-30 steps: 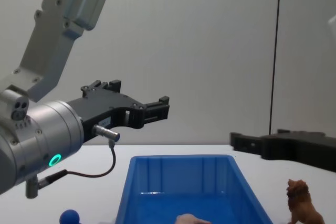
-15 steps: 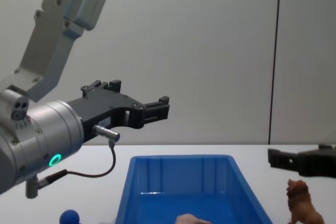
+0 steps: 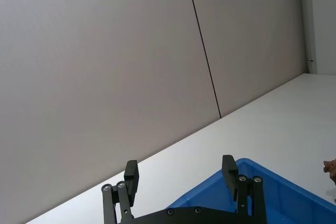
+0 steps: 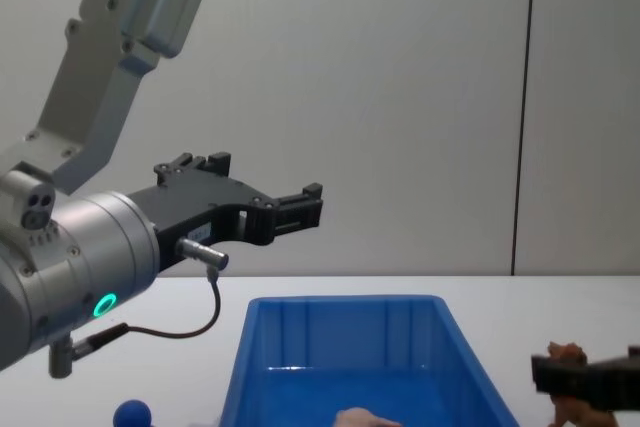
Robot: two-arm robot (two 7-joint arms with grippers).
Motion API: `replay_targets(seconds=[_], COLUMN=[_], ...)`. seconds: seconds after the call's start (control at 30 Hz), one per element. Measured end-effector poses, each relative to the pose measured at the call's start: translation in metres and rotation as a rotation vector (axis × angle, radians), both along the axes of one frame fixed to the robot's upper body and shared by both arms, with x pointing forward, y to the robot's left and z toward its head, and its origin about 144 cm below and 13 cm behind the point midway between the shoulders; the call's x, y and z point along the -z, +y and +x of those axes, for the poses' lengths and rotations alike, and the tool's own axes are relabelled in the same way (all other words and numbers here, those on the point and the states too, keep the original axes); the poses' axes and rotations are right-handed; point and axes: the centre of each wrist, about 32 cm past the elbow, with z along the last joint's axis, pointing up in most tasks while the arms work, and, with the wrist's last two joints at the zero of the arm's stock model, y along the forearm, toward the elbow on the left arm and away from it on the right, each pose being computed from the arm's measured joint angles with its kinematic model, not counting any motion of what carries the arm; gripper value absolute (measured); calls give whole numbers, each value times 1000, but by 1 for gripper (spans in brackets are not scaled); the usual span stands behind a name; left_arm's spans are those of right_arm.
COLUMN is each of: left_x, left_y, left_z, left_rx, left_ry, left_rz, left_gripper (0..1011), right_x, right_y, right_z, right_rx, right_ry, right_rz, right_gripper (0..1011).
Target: Pick up the two dolls from the table and place them into the box.
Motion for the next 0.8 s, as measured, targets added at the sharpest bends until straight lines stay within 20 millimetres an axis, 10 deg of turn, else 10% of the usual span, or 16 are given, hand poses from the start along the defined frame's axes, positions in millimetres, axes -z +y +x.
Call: replay_targets(seconds=[0.2,0.8], left_x=[0,0], left_y=[0,0], left_z=[0,0], left_rx=[0,0], left_ry=[0,0], left_rz=[0,0], left_gripper=[1001,1001], right_x=[11,28], right_y=[0,3], right_z=[-1,0], right_rx=[5,7], right_ry=[40,86], right_rz=[-5,-21], right_gripper=[1000,533])
